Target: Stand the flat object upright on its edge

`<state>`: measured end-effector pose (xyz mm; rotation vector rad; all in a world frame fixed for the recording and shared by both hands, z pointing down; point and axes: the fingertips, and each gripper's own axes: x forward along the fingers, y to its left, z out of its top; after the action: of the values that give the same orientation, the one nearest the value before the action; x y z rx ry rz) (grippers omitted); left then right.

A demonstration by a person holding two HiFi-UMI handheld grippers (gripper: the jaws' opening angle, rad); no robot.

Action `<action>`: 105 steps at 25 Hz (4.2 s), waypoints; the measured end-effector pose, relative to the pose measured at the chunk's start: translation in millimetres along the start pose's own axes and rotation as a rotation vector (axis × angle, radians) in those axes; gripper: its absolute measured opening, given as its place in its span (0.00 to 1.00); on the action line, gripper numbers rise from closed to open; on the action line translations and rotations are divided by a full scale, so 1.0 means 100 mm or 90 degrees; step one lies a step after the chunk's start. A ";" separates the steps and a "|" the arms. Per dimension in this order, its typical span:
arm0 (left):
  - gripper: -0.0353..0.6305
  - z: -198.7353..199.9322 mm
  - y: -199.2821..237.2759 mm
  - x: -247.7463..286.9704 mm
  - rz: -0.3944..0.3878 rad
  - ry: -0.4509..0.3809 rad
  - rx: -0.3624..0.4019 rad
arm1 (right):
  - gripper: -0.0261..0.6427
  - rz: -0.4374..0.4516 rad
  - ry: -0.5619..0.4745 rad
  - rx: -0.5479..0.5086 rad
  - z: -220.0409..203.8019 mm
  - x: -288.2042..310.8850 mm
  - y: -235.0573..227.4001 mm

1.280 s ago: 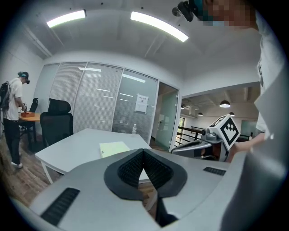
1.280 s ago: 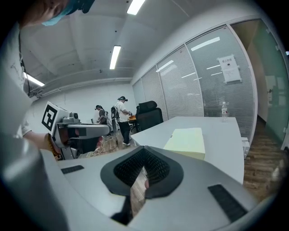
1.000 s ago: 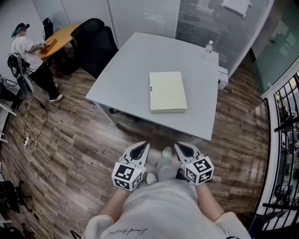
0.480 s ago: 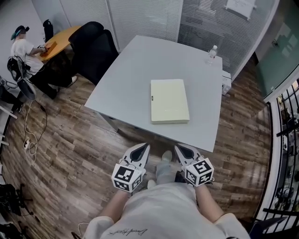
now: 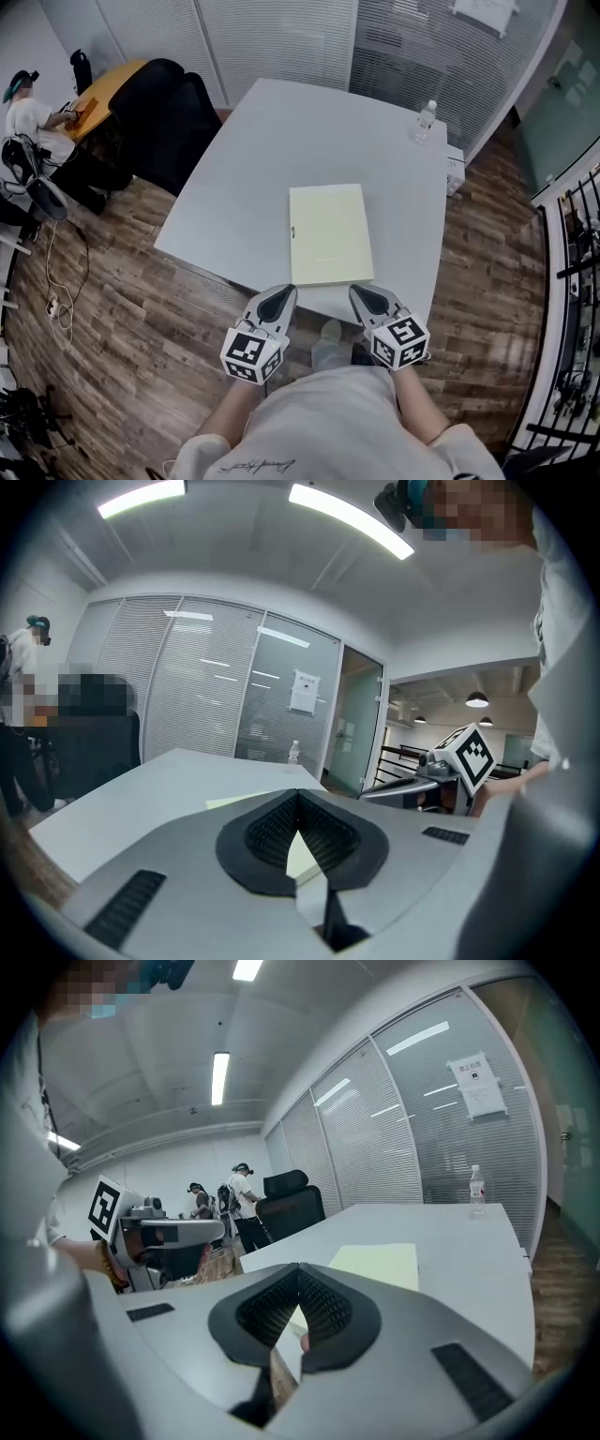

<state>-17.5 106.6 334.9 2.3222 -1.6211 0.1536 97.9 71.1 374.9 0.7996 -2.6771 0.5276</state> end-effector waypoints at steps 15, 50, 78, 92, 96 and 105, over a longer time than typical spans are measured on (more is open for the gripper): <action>0.07 0.30 0.26 0.71 0.009 0.003 0.005 | 0.07 0.045 0.008 -0.026 0.42 0.49 -0.51; 0.07 0.04 0.70 0.96 -0.046 0.093 -0.009 | 0.07 -0.026 0.062 0.031 0.28 0.70 -0.78; 0.07 -0.77 1.06 0.95 -0.002 0.207 -0.082 | 0.08 -0.095 0.135 0.089 -0.27 0.69 -1.32; 0.19 -1.15 1.18 1.02 0.021 0.259 -0.169 | 0.20 -0.099 0.199 0.128 -0.62 0.77 -1.57; 0.24 -1.28 1.19 1.06 0.008 0.284 -0.200 | 0.25 -0.092 0.217 0.150 -0.71 0.80 -1.63; 0.33 -1.49 1.21 1.13 -0.034 0.319 -0.280 | 0.33 -0.061 0.249 0.188 -0.87 0.85 -1.64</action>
<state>-77.5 12.8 528.1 1.8054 -1.1986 0.3054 139.4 -59.0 526.9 0.7988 -2.2214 0.9604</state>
